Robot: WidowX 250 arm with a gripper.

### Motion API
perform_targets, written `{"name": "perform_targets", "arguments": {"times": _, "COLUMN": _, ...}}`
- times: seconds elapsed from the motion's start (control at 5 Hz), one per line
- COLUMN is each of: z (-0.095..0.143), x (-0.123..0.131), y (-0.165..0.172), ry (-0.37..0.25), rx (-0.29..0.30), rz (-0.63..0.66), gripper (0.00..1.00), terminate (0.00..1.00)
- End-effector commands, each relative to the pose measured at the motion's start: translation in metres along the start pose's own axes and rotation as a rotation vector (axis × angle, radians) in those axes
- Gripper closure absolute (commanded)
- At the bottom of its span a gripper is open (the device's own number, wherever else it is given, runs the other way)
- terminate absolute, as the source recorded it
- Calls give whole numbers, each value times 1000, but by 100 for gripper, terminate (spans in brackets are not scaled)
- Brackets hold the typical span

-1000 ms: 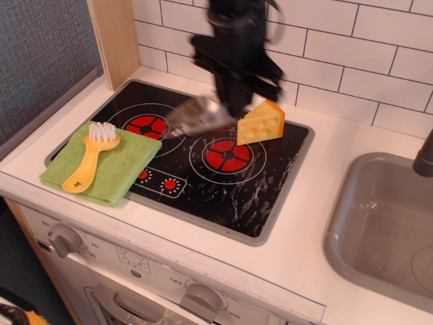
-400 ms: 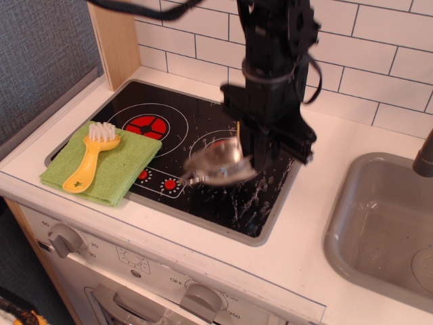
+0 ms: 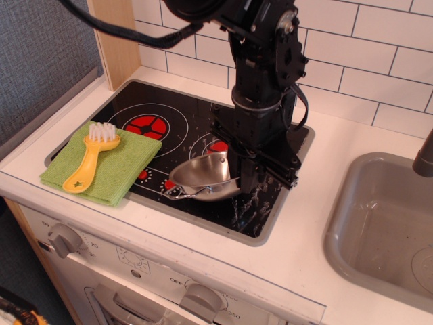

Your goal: Place the pan on the right edge of the stove

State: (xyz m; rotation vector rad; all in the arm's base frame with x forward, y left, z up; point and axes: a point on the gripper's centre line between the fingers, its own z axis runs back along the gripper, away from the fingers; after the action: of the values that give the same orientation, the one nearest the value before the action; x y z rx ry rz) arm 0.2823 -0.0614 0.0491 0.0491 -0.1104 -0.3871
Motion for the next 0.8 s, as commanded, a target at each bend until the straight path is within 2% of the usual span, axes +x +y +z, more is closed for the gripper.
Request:
{"name": "perform_targets", "arguments": {"times": 0.0, "z": 29, "x": 1, "y": -2, "ry": -86, "rx": 33, "rz": -70, "gripper": 0, "terminate": 0}}
{"name": "perform_targets", "arguments": {"times": 0.2, "z": 65, "x": -4, "y": 13, "ry": -138, "rx": 41, "rz": 53, "gripper": 0, "terminate": 0}}
{"name": "perform_targets", "arguments": {"times": 0.4, "z": 88, "x": -12, "y": 50, "ry": -132, "rx": 63, "rz": 251, "gripper": 0, "terminate": 0}}
{"name": "perform_targets", "arguments": {"times": 0.6, "z": 84, "x": -16, "y": 81, "ry": -93, "rx": 50, "rz": 352, "gripper": 0, "terminate": 0}}
